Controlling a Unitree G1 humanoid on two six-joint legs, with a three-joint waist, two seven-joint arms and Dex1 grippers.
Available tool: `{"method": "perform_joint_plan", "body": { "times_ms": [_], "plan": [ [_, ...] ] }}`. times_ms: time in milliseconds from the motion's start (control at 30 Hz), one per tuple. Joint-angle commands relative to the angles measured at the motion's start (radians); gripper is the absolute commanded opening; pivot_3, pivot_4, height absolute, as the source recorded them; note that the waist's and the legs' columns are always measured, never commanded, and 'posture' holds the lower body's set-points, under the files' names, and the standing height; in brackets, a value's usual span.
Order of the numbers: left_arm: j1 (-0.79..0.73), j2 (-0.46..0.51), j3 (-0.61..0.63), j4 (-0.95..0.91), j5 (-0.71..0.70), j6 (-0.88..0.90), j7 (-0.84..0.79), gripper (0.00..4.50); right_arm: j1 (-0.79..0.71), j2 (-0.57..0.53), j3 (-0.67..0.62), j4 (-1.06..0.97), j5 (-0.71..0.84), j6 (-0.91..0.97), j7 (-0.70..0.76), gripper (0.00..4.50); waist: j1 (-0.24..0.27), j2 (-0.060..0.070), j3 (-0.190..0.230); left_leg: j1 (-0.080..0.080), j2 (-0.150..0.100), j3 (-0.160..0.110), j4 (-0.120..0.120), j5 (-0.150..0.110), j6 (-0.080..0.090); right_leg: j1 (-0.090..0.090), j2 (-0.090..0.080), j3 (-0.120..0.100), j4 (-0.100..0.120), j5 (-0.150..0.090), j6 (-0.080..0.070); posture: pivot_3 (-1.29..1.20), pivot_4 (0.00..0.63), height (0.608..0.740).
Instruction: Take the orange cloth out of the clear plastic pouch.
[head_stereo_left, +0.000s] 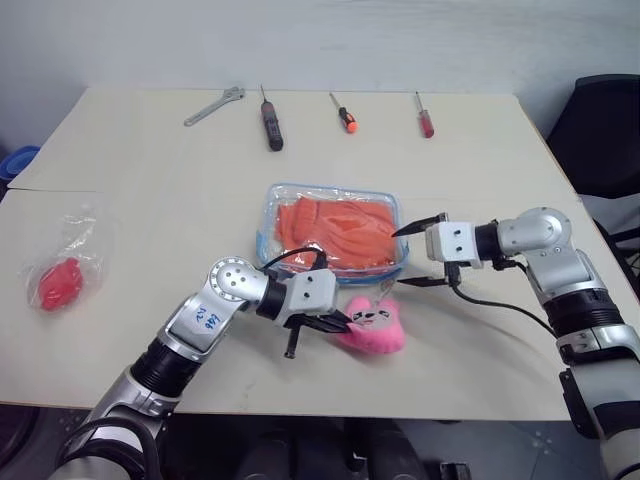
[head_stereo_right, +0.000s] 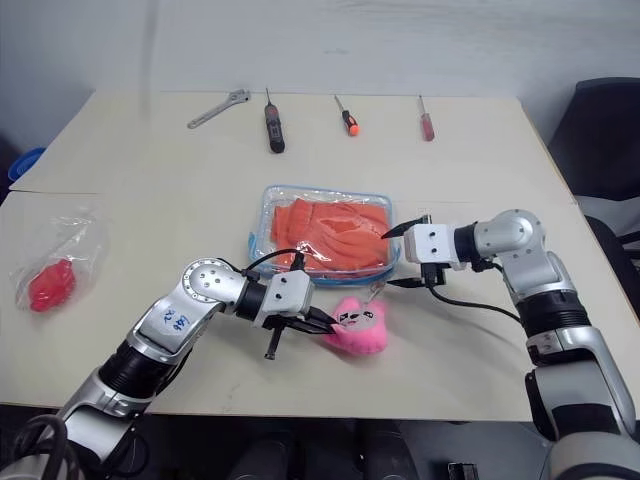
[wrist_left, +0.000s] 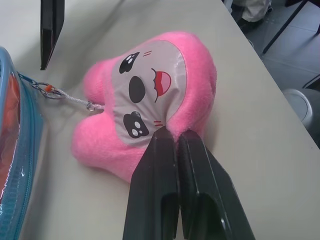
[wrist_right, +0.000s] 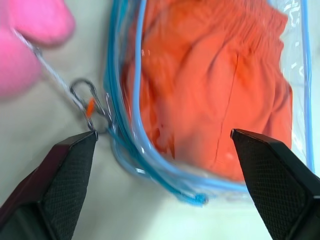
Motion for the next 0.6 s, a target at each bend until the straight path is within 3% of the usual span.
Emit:
{"method": "perform_joint_plan", "body": {
  "times_ms": [33,367,600],
  "plan": [
    [-0.013,-0.002,0.0,-0.011,0.003,-0.016,-0.001,0.0,-0.041,-0.003,-0.012,0.02,0.002,-0.052,-0.003,3.55,0.0,0.0,0.0,0.0,0.0,0.0,0.0,0.0,0.0,0.0,0.0,0.0,0.0,0.0,0.0,0.0,0.15,0.74],
    [-0.008,0.004,0.01,-0.005,0.009,-0.025,0.005,0.0,-0.05,0.017,-0.006,0.035,0.013,-0.076,0.013,0.16,0.0,0.0,0.0,0.0,0.0,0.0,0.0,0.0,0.0,0.0,0.0,0.0,0.0,0.0,0.0,0.0,0.15,0.74],
    [0.061,0.029,0.087,-0.074,-0.024,0.053,0.07,0.0,-0.047,0.023,0.006,0.063,-0.02,-0.121,-0.011,0.04,-0.002,0.0,0.0,0.0,0.0,0.0,0.0,0.0,0.0,0.0,0.0,0.0,0.0,0.0,0.0,0.0,0.15,0.74]
  ]
}}
